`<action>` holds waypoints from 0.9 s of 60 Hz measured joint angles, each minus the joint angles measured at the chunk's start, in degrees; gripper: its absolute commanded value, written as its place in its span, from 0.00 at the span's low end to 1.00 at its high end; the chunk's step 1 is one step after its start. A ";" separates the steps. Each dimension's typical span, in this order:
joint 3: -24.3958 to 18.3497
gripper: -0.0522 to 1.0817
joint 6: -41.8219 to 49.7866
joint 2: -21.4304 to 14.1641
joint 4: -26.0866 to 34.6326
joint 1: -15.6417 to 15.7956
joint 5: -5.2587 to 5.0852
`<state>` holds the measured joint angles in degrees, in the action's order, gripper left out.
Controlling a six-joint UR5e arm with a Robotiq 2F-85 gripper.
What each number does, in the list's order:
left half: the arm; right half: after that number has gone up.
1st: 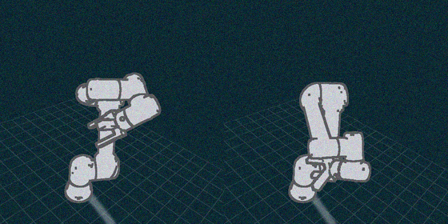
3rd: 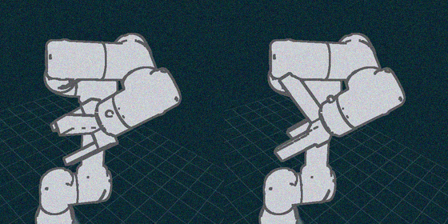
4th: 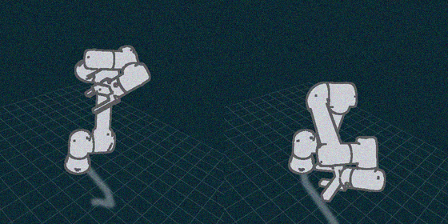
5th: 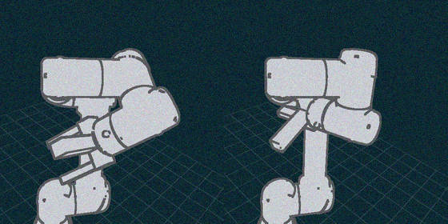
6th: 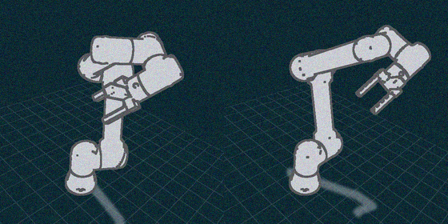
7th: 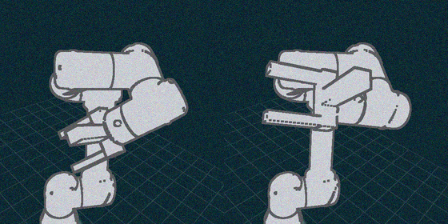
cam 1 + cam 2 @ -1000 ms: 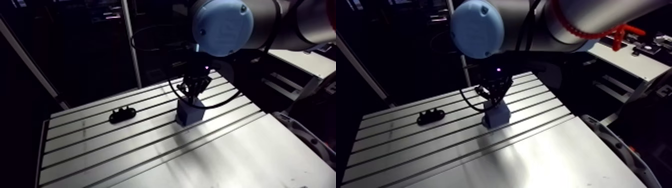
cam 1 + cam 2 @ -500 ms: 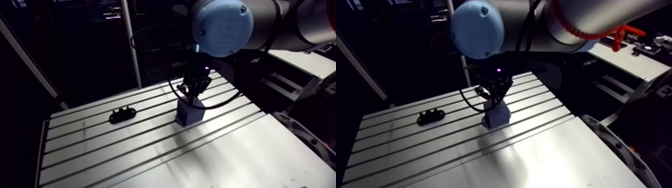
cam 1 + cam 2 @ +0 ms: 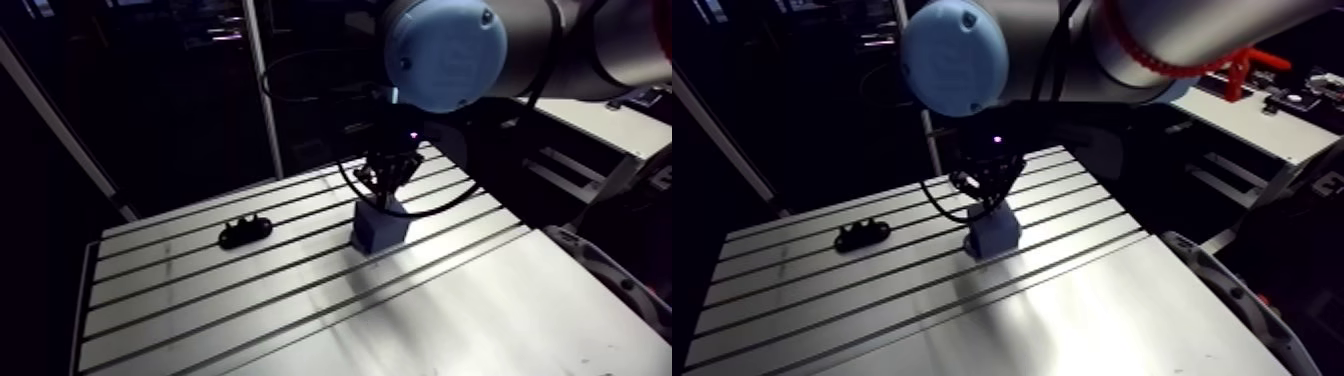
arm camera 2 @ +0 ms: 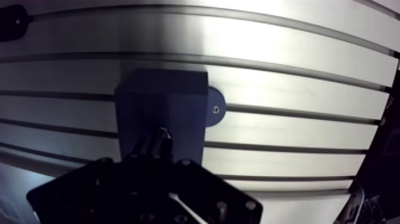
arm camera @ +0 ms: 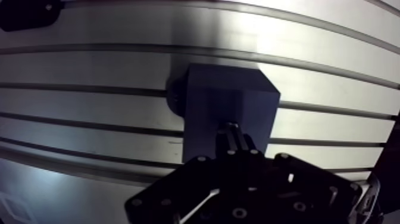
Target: Pick up the M10 bolt and insert it into the hex recess until seated.
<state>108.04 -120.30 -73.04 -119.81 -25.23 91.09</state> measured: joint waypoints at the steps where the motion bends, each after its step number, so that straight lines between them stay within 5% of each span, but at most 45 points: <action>1: -0.04 1.00 -0.01 -0.04 0.02 0.00 0.00; 33: -0.47 0.94 -0.04 -0.72 0.41 0.13 0.00; 37: -0.49 0.75 -0.01 -0.83 0.43 0.14 -0.01; 38: -0.49 0.14 0.00 -0.86 0.44 0.14 0.00; 43: -0.55 0.05 0.12 -1.21 0.59 0.15 0.02; 54: -0.92 0.05 0.42 -1.95 2.14 0.17 0.03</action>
<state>107.13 -119.88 -74.98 -117.67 -25.06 91.11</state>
